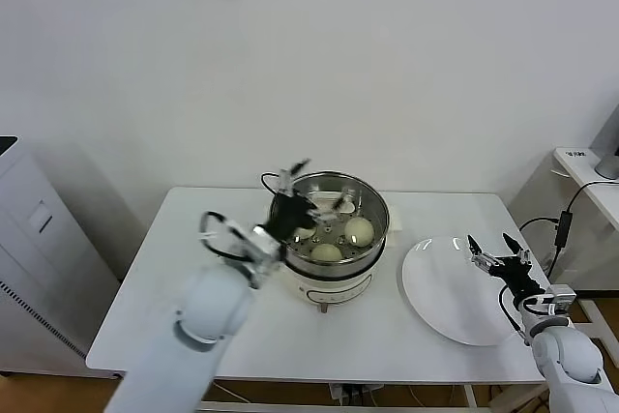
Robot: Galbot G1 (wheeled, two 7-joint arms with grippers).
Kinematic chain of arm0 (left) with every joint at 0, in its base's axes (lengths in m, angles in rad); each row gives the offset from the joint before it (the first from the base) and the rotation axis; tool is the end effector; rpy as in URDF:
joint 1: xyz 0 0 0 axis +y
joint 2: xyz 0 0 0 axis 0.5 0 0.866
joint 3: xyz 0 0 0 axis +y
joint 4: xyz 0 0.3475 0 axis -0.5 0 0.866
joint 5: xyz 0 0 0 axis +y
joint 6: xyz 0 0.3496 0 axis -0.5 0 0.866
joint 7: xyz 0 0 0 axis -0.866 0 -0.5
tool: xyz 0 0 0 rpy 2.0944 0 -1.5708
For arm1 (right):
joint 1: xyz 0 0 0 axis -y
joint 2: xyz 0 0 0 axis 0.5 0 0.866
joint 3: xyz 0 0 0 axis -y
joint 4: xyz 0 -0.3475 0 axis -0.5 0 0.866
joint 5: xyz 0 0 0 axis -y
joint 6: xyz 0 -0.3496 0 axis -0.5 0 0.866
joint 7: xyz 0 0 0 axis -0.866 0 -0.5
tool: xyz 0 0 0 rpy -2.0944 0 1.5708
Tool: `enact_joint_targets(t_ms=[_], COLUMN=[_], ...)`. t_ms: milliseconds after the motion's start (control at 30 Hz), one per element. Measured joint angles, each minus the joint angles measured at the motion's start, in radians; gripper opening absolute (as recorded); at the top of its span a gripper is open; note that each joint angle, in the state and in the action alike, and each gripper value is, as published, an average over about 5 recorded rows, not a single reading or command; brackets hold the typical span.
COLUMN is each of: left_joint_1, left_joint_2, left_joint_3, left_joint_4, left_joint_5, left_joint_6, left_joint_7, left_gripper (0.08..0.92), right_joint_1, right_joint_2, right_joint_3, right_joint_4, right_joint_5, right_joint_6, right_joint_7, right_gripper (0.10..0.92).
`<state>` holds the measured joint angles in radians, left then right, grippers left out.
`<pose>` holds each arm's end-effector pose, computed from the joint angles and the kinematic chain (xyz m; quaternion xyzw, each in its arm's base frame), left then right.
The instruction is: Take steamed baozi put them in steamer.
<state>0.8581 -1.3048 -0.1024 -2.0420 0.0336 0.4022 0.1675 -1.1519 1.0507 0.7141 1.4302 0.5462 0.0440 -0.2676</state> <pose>0.3197 -0.0732 -0.1584 0.2711 0.9444 0.1641 0.0878 0.3055 -0.2539 -0.3453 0.0150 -0.9989 -0.0164 0.0403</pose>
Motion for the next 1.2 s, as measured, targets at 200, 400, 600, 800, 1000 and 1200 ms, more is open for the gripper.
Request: enact_joint_targets(t_ms=[200,400,600,800,1000,1200], left_joint_1=[0.078,0.163,0.205,0.222,0.229,0.231], left_joint_2=[0.022,0.043,0.06,0.061,0.048,0.032], left_joint_3=[-0.159,-0.256,-0.292,-0.3,-0.311,-0.318], left_joint_4=[-0.009,0.026,0.079,0.143,0.206,0.238], left_joint_5=[-0.219,-0.297,-0.332,-0.333,-0.324,-0.332], left_joint_6=[-0.021,-0.037,-0.054,-0.081,-0.089,-0.086], left_joint_7=[-0.095,-0.154,-0.181,-0.191,-0.201,-0.205], left_gripper=[0.823,0.823,0.823,0.823,0.823,0.823], right_joint_1=[-0.002,-0.003,-0.006,-0.007,-0.007,-0.003], right_joint_2=[0.001,0.006,0.007,0.014,0.013,0.016], right_joint_3=[-0.008,-0.003,-0.004,-0.012,-0.014,-0.016], right_joint_4=[0.024,0.043,0.053,0.054,0.046,0.04], right_joint_5=[0.005,-0.007,-0.01,-0.015,-0.026,-0.03], right_joint_6=[-0.004,-0.012,-0.024,-0.042,-0.05,-0.054], right_joint_7=[0.016,0.027,0.045,0.062,0.063,0.062], right_gripper=[0.823,0.823,0.823,0.823,0.823,0.823])
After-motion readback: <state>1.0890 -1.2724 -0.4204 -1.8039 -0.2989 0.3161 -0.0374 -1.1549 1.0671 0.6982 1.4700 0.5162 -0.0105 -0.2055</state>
